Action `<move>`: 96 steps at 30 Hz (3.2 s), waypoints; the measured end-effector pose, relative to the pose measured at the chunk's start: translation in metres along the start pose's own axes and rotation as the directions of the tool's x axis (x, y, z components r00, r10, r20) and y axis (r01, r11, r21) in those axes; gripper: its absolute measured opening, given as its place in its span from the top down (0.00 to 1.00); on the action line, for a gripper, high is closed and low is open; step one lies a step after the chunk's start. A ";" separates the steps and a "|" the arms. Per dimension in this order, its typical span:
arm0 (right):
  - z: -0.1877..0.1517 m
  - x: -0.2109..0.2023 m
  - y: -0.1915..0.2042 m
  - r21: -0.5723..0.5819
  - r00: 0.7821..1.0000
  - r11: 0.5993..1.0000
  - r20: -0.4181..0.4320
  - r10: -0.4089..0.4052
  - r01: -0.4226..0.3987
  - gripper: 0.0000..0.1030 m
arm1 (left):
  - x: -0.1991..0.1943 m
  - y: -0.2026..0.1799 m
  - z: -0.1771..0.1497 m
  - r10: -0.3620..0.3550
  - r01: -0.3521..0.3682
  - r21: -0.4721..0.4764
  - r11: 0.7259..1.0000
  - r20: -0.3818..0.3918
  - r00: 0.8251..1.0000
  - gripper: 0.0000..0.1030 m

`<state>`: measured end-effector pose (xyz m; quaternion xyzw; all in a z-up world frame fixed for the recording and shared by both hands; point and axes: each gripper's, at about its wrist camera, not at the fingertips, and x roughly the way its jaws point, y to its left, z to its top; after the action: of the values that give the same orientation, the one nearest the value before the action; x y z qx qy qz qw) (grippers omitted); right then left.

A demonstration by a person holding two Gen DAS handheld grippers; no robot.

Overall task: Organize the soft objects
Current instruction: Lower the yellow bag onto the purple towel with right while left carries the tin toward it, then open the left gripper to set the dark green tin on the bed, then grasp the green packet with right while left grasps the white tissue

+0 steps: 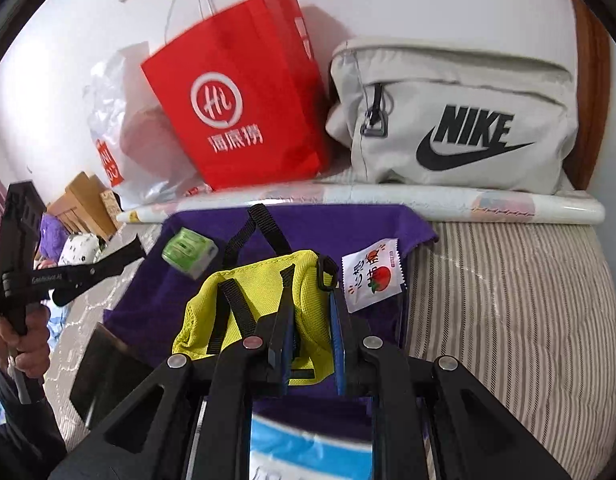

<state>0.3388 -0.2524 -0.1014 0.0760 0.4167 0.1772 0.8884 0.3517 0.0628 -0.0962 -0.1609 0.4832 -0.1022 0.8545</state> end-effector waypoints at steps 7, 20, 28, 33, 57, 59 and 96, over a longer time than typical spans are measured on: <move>0.004 0.032 -0.010 -0.016 0.997 1.000 -0.070 -0.020 0.019 0.84 | 0.030 0.006 0.012 0.004 -0.006 -0.039 0.999 -0.050 0.999 0.96; 0.001 0.054 -0.020 -0.022 0.986 0.999 -0.162 -0.032 0.029 0.82 | 0.053 0.014 0.007 0.006 -0.017 -0.083 0.996 -0.128 0.992 0.96; 0.004 0.044 -0.023 -0.021 0.990 0.999 -0.140 -0.032 0.029 0.52 | 0.048 0.021 0.010 0.077 -0.084 -0.078 0.993 -0.092 0.993 0.61; 0.005 0.018 -0.019 -0.030 0.996 0.999 -0.079 -0.034 0.032 0.47 | 0.031 0.017 0.008 0.079 -0.083 -0.057 0.995 -0.062 0.995 0.54; -0.098 -0.094 0.089 -0.151 0.998 0.987 -0.049 0.038 -0.045 0.47 | -0.095 -0.022 -0.121 0.033 -0.032 0.143 0.989 -0.006 0.999 0.54; -0.111 -0.098 0.095 -0.159 0.997 0.986 -0.061 0.047 -0.056 0.47 | -0.099 -0.025 -0.140 0.025 -0.022 0.166 0.986 -0.018 1.000 0.54; -0.220 -0.050 0.162 -0.606 0.970 0.774 -0.241 0.042 -0.184 0.65 | -0.102 0.008 -0.252 -0.029 0.047 0.162 0.986 -0.111 0.993 0.53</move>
<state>0.1000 -0.1242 -0.1612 -0.2166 0.4221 0.3652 0.8009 0.0838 0.0600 -0.1398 -0.0933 0.5158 -0.1664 0.8352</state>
